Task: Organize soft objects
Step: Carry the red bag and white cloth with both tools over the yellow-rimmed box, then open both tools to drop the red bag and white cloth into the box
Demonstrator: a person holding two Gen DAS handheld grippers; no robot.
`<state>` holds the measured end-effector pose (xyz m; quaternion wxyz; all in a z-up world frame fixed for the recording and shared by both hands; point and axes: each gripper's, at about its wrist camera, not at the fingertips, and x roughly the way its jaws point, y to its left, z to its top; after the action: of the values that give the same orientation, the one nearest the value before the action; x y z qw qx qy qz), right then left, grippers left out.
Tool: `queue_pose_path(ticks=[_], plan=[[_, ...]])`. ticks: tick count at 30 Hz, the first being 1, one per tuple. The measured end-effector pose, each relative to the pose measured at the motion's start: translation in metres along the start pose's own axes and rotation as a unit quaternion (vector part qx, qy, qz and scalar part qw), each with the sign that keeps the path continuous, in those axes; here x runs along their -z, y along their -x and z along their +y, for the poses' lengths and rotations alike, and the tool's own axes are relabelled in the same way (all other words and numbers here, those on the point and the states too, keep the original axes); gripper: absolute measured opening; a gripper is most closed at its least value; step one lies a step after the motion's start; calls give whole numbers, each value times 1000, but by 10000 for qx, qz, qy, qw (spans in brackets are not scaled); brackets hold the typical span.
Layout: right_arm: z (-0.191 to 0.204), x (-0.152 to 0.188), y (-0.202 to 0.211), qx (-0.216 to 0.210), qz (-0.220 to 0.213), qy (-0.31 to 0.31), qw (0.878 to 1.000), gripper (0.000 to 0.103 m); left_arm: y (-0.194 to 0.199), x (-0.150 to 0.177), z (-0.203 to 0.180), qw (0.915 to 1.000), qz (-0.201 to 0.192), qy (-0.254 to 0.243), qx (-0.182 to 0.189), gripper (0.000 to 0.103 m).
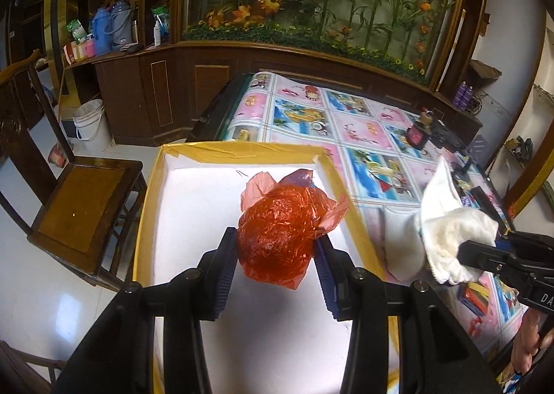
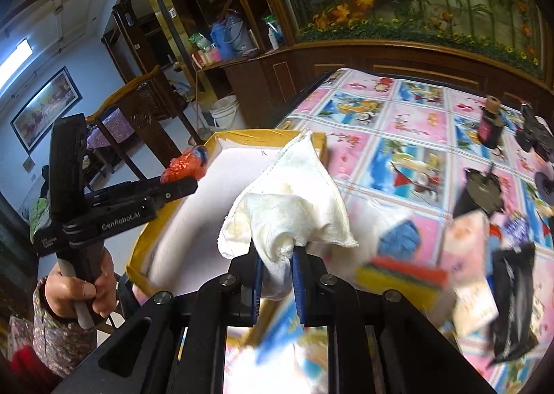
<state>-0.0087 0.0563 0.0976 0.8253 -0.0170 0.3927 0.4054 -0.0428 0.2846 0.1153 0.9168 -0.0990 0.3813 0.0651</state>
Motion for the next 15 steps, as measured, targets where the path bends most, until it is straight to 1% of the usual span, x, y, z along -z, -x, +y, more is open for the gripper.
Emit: queue_pose_path(ticks=[2,4,6,8,9,11,15], plan=[[4,-18,-24,-33,105,-79,9999,16,-13,-9,11,9999,103,102,-92,42],[6,-33,-48,-11,209,-115,9997,16,-31,-19,23,9993,278,220,-96,42],[9,-47,-74,19,307,-156,9994,16,-48,-26,35,9983,421,323,-235,42],[10,-59,-100,70,399,-216,9989,16,-66,-31,43,9972,595,378,-246,42],[10,-63,-111,67,448,-247,9987,16,-73,-34,47,9964,657,429,-306,42],[8,-69,-132,79,522,-317,9981,16,-83,-37,53,9956,743,500,-287,42],[3,-74,-168,46,733,-405,9965,16,-98,-41,62,9945,793,592,-348,42]])
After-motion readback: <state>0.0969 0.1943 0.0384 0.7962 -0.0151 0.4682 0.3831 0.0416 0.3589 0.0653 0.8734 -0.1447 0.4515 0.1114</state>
